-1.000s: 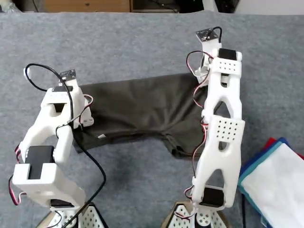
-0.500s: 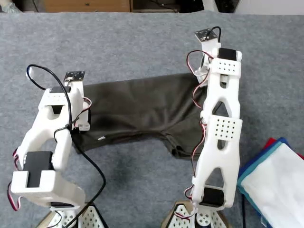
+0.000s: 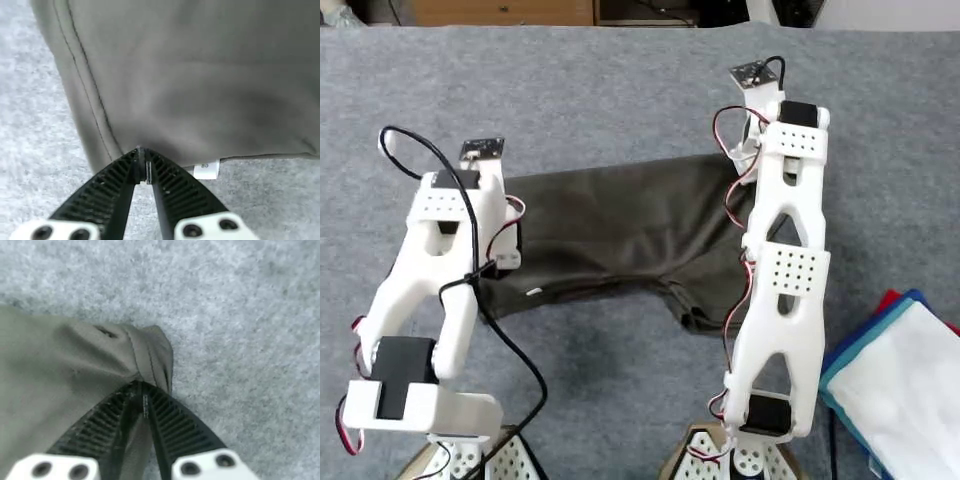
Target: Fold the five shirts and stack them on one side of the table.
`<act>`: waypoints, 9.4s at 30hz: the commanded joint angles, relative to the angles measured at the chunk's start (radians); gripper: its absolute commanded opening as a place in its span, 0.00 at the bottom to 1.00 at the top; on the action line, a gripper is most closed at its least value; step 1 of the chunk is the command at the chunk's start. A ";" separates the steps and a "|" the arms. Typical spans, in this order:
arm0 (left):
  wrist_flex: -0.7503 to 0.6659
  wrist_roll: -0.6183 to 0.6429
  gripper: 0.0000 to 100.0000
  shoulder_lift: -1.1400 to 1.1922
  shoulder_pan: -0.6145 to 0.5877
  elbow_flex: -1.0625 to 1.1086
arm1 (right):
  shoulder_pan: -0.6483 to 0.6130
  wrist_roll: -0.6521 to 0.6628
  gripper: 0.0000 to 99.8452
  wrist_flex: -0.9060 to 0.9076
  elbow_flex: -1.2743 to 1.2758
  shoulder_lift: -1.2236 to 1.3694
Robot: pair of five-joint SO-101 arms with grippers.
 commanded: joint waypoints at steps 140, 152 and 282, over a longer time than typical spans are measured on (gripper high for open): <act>-0.241 -0.048 0.02 -0.059 -0.189 0.301 | -0.024 0.209 0.01 -0.430 0.834 -0.501; -0.241 -0.143 0.02 -0.059 -0.282 0.307 | -0.024 0.236 0.01 -0.333 0.705 -0.424; -0.689 0.193 0.02 0.068 -0.388 0.072 | -0.147 0.878 0.00 -0.206 1.498 -1.293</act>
